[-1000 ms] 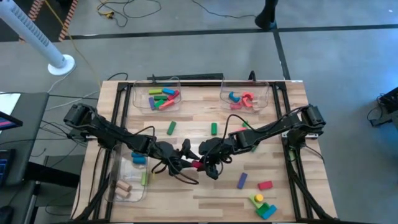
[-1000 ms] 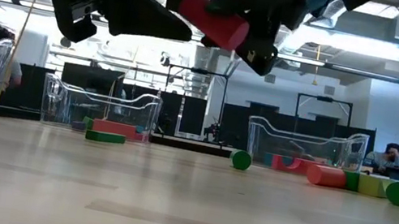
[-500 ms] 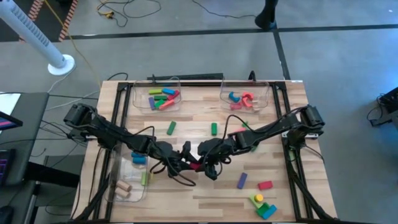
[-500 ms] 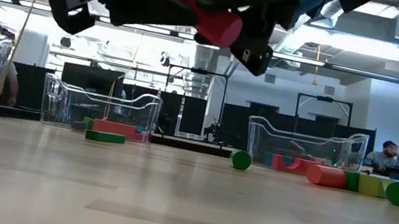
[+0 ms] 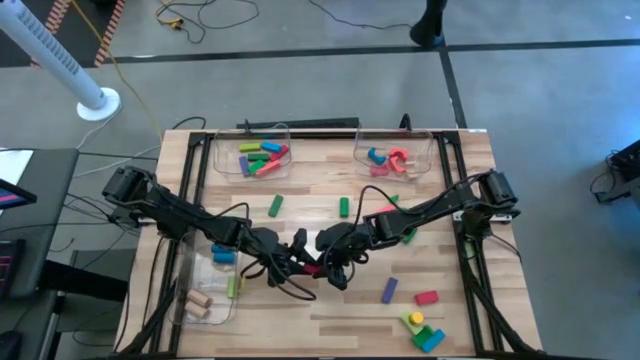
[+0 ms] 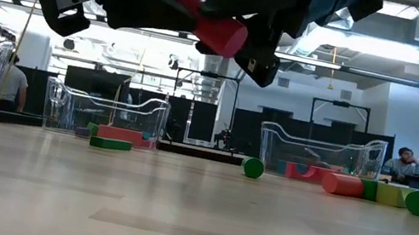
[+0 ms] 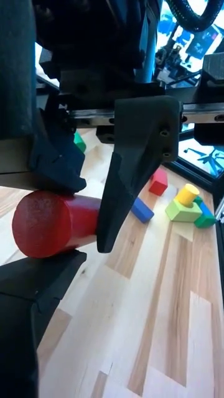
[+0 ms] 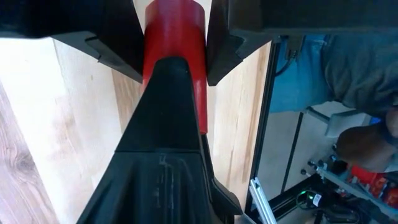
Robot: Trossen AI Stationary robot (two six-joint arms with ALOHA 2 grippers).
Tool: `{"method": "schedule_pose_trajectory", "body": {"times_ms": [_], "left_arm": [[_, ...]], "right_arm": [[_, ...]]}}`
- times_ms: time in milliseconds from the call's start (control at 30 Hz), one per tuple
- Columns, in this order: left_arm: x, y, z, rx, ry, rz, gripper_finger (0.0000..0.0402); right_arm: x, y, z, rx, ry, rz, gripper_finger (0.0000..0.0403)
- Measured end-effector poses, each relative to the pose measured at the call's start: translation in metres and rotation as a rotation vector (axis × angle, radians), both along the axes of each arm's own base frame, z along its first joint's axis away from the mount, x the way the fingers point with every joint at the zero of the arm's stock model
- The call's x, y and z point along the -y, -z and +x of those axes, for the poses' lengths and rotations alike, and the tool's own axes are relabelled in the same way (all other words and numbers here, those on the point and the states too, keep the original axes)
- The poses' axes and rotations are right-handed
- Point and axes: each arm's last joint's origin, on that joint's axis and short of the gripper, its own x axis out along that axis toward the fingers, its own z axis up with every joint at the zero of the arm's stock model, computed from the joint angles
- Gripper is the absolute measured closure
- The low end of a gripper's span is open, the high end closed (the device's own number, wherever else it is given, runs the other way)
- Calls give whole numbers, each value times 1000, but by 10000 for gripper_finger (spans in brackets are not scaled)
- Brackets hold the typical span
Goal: Sort blocks by size
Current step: Put the red cylindrical block into the bottom left transparent bin
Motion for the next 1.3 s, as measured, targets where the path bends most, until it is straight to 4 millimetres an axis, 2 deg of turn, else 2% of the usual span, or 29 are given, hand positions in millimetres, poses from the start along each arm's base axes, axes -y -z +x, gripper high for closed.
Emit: {"method": "schedule_pose_trajectory", "body": {"times_ms": [233,467,633,767,867,1000,1100,1300], "left_arm": [[1,0,0,-2,-4,-8,266],[5,-5,-6,0,-36,8,266],[9,-17,-20,-19,-61,9,266],[13,-26,-38,-85,-81,-6,266],[17,-34,-59,-143,-111,-2,266],[19,-53,-92,-184,-145,-63,266],[17,-75,-112,-219,-172,-164,267],[6,-102,-143,-359,-268,-292,267]], "right_arm": [[-1,0,0,7,-11,-9,225],[-1,2,-2,-13,-31,-35,178],[0,3,-3,-21,-38,-46,158],[1,-1,-6,-25,-47,-59,157],[2,-7,-11,-41,-55,-74,157],[3,-14,-18,-49,-65,-89,157],[4,-18,-20,-46,-72,-111,157],[8,-14,-23,-94,-70,-124,156]]}}
